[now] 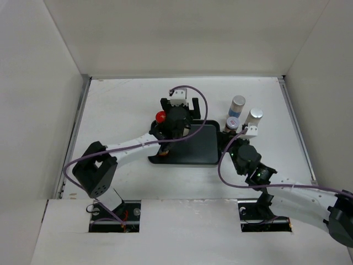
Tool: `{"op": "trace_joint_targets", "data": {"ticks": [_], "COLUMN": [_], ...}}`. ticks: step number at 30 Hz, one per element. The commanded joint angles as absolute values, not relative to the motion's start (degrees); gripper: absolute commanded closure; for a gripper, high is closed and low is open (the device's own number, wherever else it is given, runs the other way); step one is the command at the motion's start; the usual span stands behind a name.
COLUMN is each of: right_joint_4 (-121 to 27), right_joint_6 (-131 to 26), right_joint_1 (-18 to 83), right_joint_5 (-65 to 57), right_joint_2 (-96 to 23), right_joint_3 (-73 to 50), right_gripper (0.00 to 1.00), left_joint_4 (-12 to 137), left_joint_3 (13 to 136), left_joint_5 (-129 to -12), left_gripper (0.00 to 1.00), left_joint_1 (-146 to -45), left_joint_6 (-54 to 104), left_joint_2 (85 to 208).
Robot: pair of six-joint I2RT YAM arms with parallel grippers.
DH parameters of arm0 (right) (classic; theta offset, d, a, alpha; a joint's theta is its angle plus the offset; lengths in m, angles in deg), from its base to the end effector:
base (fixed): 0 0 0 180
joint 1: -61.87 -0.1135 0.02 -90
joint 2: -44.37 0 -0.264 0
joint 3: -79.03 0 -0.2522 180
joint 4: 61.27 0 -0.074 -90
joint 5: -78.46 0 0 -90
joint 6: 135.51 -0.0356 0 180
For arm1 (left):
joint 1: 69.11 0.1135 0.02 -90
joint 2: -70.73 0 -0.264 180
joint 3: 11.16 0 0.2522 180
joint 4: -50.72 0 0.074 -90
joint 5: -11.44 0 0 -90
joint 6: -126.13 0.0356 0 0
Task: Organize the condiment bottles
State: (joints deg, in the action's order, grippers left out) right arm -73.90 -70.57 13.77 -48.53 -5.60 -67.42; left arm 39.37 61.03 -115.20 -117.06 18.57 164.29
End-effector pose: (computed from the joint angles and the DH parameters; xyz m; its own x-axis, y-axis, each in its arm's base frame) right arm 0.1457 0.1303 0.2376 -0.1220 0.3706 -0.9207 -0.1567 0.9088 0.3866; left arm 0.2651 -0.2622 0.2672 -0.1721 -0.1706 -0.9702 0.1576 0.9674 -0.1981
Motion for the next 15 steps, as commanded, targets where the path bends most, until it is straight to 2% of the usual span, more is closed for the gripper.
{"op": "trace_joint_targets", "data": {"ticks": [1, 4, 5, 8, 10, 12, 15], "right_joint_4": [-70.98, -68.09, -66.68, -59.66, -54.04, -48.85, -41.47], "right_joint_6": [-70.39, -69.07, -68.55, -68.01, -68.89, -69.94, -73.19], "right_joint_1": [12.96, 11.91, 11.64, 10.94, 10.67, 10.5, 12.24], "right_joint_5": [-50.91, -52.75, -54.24, -61.61, -67.32, -72.42, -75.26], "right_joint_2": [-4.76, -5.02, -4.59, -2.13, -1.16, -0.89, -1.07], "right_joint_3": [-62.87, -61.02, -60.49, -59.26, -58.47, -57.85, -56.98], "right_gripper": [0.67, 0.66, 0.59, 0.23, 0.07, 0.0, 0.0], "left_joint_4": [31.7, 28.63, 27.66, 24.5, 23.87, 24.48, 27.02], "left_joint_3": [61.93, 59.82, 58.25, 50.44, 44.2, 37.79, 29.87], "left_joint_5": [-115.47, -115.91, -116.43, -118.89, -121.78, -125.12, -129.61], "left_gripper": [0.0, 0.01, 0.01, 0.01, 0.02, 0.02, 0.02], "left_joint_1": [-118.02, -118.55, -118.55, -117.24, -115.57, -113.73, -111.26], "left_joint_6": [20.31, 21.54, 21.54, 20.93, 19.97, 18.56, 16.28], "left_joint_2": [157.57, 154.77, 153.02, 144.68, 137.92, 131.15, 122.44]}}
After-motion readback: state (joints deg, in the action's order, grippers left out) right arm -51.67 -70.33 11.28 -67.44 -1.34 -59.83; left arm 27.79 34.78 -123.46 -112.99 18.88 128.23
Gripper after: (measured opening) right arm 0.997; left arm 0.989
